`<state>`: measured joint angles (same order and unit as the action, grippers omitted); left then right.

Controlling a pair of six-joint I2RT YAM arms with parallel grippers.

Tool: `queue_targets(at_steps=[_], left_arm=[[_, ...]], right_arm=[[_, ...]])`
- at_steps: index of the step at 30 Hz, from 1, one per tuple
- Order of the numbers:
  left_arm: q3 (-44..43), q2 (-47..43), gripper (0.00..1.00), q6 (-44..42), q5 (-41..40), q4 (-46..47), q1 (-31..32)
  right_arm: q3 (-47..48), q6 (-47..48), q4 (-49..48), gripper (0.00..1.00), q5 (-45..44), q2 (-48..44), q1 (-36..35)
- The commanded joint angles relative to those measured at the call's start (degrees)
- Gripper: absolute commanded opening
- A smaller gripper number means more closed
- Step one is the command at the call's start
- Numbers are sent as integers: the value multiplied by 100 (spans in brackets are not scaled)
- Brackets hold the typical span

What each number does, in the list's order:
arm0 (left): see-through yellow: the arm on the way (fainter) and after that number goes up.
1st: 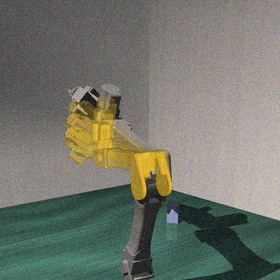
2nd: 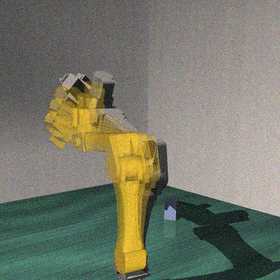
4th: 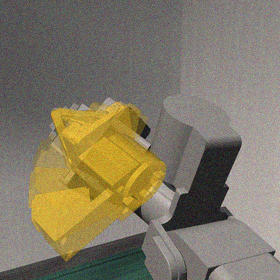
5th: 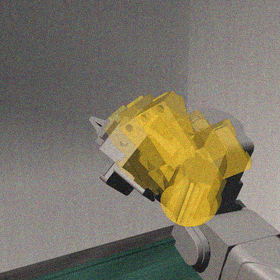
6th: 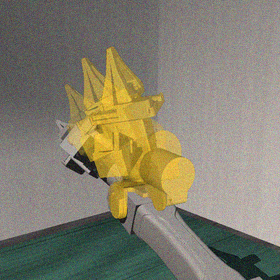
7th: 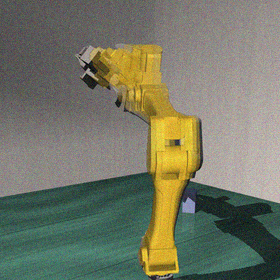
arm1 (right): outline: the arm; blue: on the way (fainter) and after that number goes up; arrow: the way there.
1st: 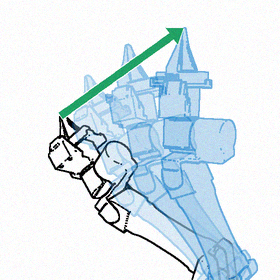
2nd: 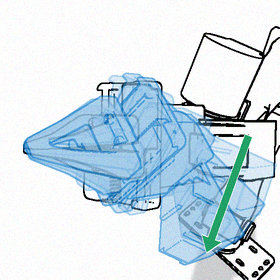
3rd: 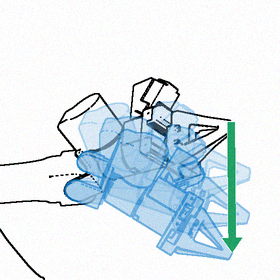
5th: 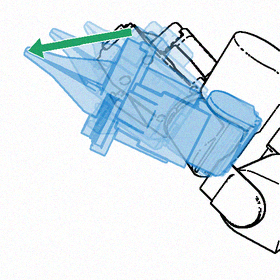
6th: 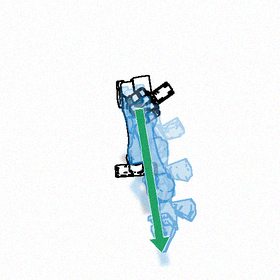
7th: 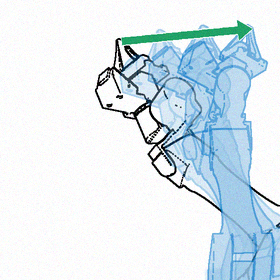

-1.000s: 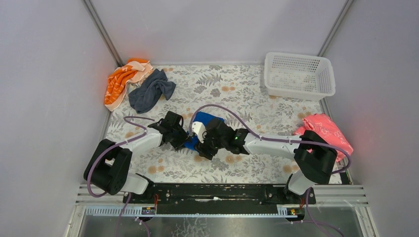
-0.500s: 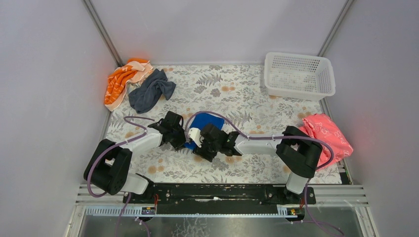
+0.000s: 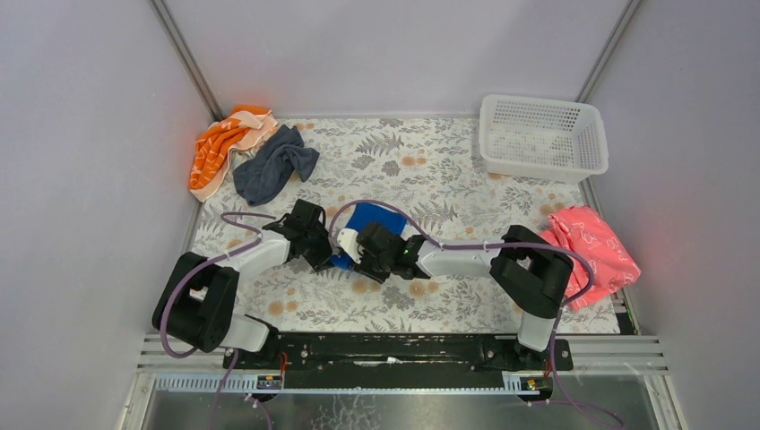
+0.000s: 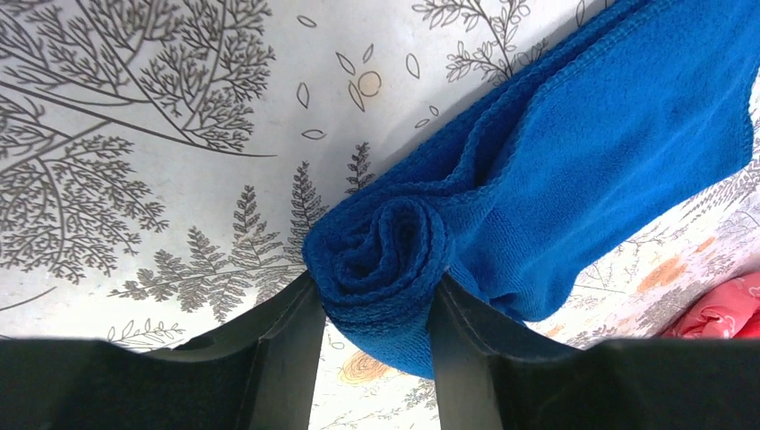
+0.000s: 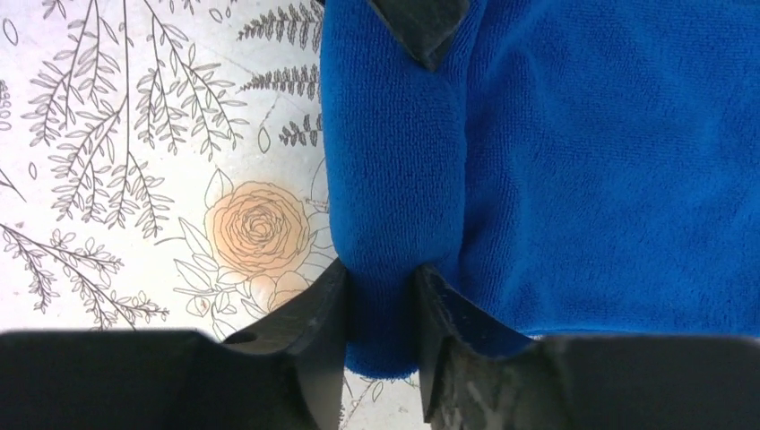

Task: Roll the towels
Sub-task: Roll the towel at the center of the board.

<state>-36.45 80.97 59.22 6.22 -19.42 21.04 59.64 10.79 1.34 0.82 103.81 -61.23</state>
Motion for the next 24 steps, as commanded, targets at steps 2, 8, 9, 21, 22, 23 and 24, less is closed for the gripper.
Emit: queue_targets(at_steps=[2, 8, 9, 21, 22, 23, 24], left_arm=[[303, 14, 43, -371, -465, -397, -279], [279, -557, 49, -387, -558, -660, -354], [267, -701, 51, -383, -584, -706, -362], [356, -1776, 72, -270, -275, -958, -344], [375, -1765, 72, -251, -230, -916, -326], [383, -1747, 72, -234, -194, -870, -306], [384, -1713, 72, -217, -165, -813, -284]], right_arm=[[153, -221, 861, 20, 760, 347, 11], [426, -831, 686, 0, 2605, 341, 362], [422, -981, 586, 0, 2931, 342, 493], [35, -3338, -1076, 0, 5413, 1101, 1752], [65, -3372, -1026, 0, 5449, 1187, 1788], [80, -3410, -996, 0, 5485, 1274, 1821], [104, -3450, -955, 0, 5514, 1340, 1852]])
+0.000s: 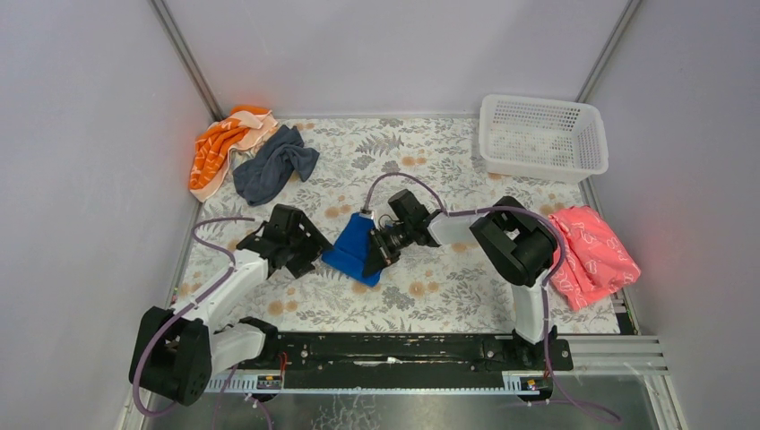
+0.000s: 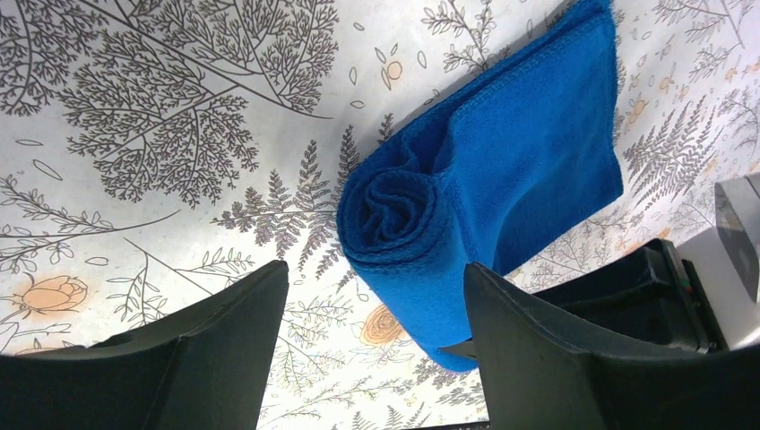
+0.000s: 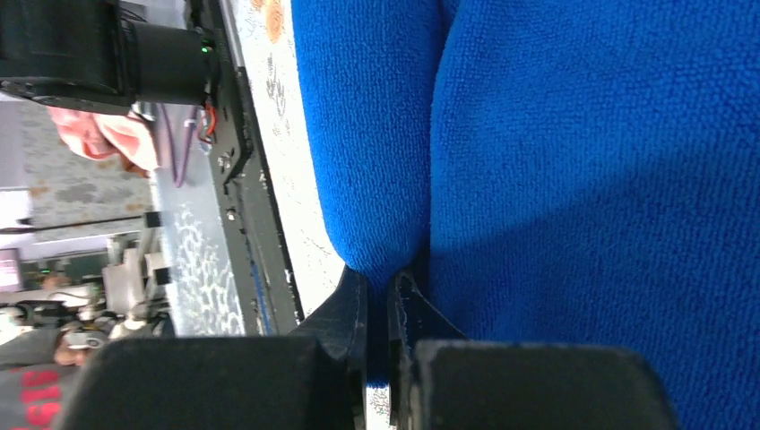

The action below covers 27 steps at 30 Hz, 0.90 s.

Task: Roll the towels
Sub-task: Roll the towel at the center of the board.

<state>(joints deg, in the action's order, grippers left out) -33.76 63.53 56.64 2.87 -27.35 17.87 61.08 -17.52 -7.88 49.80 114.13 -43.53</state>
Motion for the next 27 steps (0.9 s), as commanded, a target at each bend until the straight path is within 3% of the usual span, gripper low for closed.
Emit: queue_targets(at_steps=[1, 7, 15, 21, 24, 27], left_arm=[[103, 64, 72, 59, 208, 37, 37], [-66, 459, 71, 119, 205, 377, 148], [-172, 1225, 66, 123, 2, 607, 209], [131, 1444, 58, 163, -105, 534, 208], [238, 1392, 54, 159, -183, 493, 213], [246, 1410, 53, 105, -249, 438, 209]], right_arm=[[-40, -698, -50, 0, 679, 385, 114], [-36, -974, -96, 1, 768, 670, 272], [111, -605, 462, 5, 417, 624, 292], [-36, -125, 769, 19, -320, -80, 280], [-200, 141, 821, 34, -848, -600, 215], [-247, 526, 1034, 43, -1510, -1141, 81]])
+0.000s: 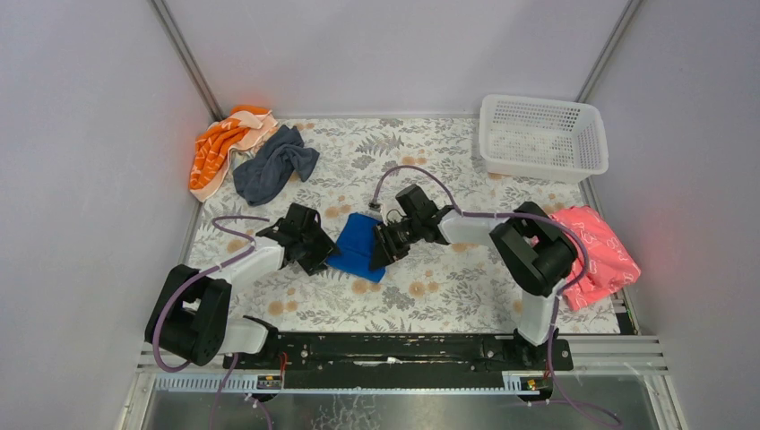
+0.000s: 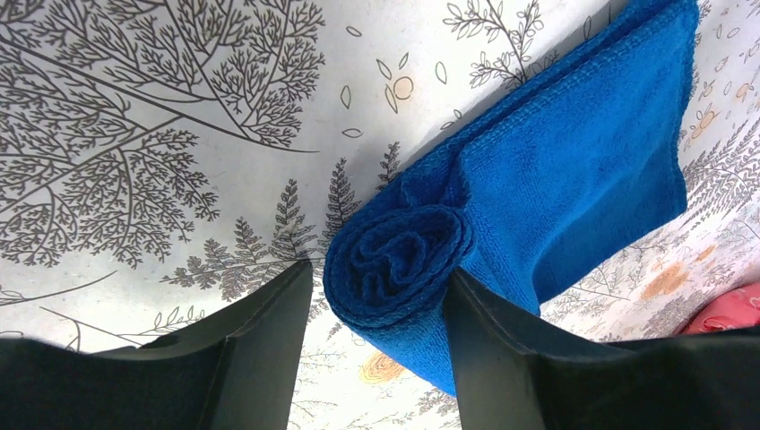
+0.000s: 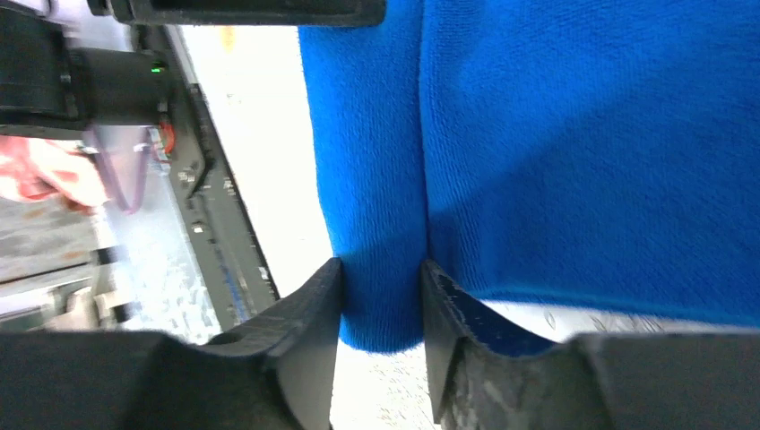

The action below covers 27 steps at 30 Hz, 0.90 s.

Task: Roll the towels
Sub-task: Roll the towel at the center of the board.

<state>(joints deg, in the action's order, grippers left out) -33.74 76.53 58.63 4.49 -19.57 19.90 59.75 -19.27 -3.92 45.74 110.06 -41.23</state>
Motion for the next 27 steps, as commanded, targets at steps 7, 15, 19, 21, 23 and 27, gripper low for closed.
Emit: queue_targets(at_steps=[7, 15, 19, 21, 23, 27], left_arm=[[227, 146, 53, -124, -453, -376, 13], [199, 193, 52, -133, -464, -423, 18], [179, 202, 53, -126, -464, -421, 14], [183, 204, 53, -133, -461, -424, 14], [183, 211, 53, -139, -474, -425, 14], [151, 248, 53, -150, -487, -431, 14]], right_arm=[[-178, 1866, 941, 61, -3016, -1918, -1003], [-189, 2841, 668, 65, -4110, -1938, -2044], [-73, 3056, 630, 65, -4509, -1543, -2257], [-66, 3165, 590, 65, -4802, -1222, -2315], [-51, 3261, 585, 65, -4952, -920, -2337], [-43, 3305, 680, 65, -5113, -517, -2345]])
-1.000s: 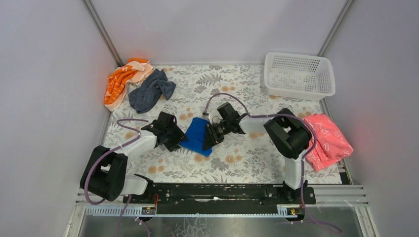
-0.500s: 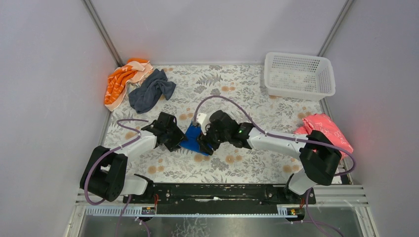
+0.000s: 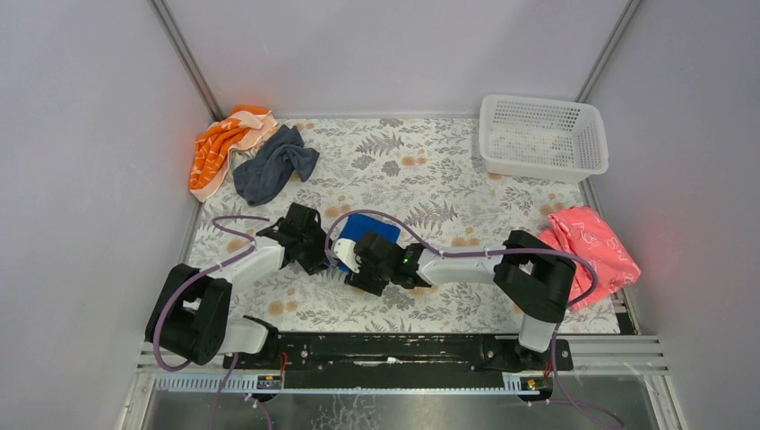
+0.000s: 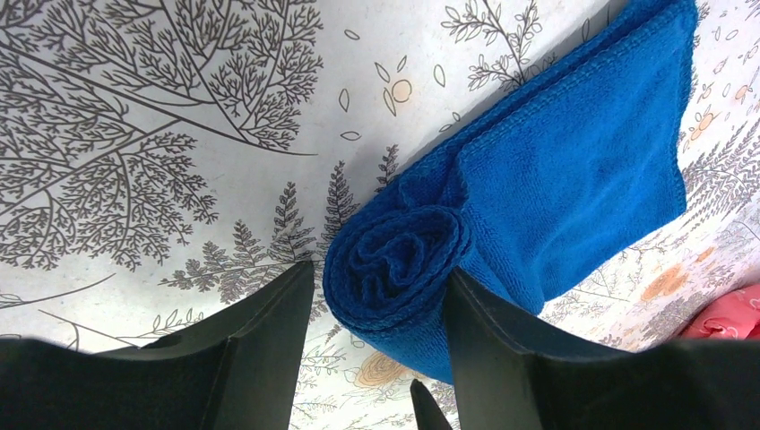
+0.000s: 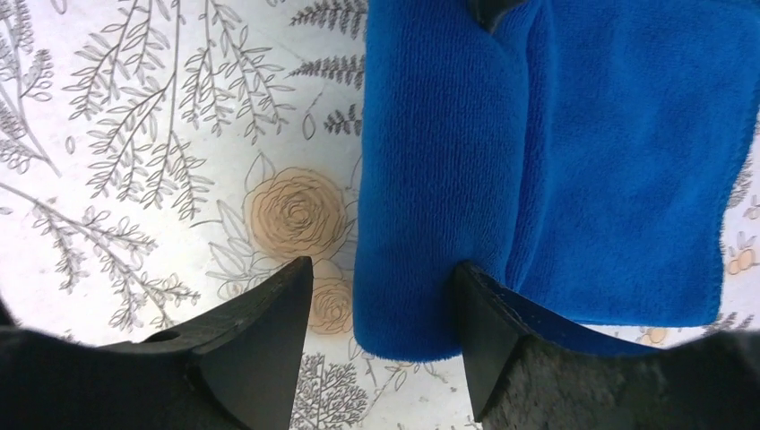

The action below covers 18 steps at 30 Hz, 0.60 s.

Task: Roll the towels
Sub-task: Roll the towel at the center of the board.

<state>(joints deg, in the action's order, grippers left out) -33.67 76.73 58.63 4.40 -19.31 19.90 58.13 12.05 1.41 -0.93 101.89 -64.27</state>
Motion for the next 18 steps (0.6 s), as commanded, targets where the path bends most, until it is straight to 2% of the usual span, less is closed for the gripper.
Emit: queue_targets(at_steps=[1, 4, 8, 10, 14, 16, 18], left_arm=[[137, 234, 53, -155, -486, -456, 14], [78, 226, 54, -172, -542, -489, 16], [-56, 214, 55, -241, -602, -557, 6], [-142, 196, 56, -262, -652, -630, 1], [-315, 53, 58, -304, -839, -854, -34], [-370, -95, 59, -312, -948, -990, -55], [-409, -284, 61, -296, -979, -1102, -65]], right_arm=[[128, 174, 210, 65, -514, 395, -46], [139, 168, 433, 62, -653, 592, -44], [133, 119, 660, 53, -616, 720, -48], [215, 103, 853, 42, -478, 822, -49], [462, -44, 1231, 14, 300, 854, -11], [577, -216, 1376, 5, 899, 813, 87], [662, -408, 1438, 1, 1510, 805, 244]])
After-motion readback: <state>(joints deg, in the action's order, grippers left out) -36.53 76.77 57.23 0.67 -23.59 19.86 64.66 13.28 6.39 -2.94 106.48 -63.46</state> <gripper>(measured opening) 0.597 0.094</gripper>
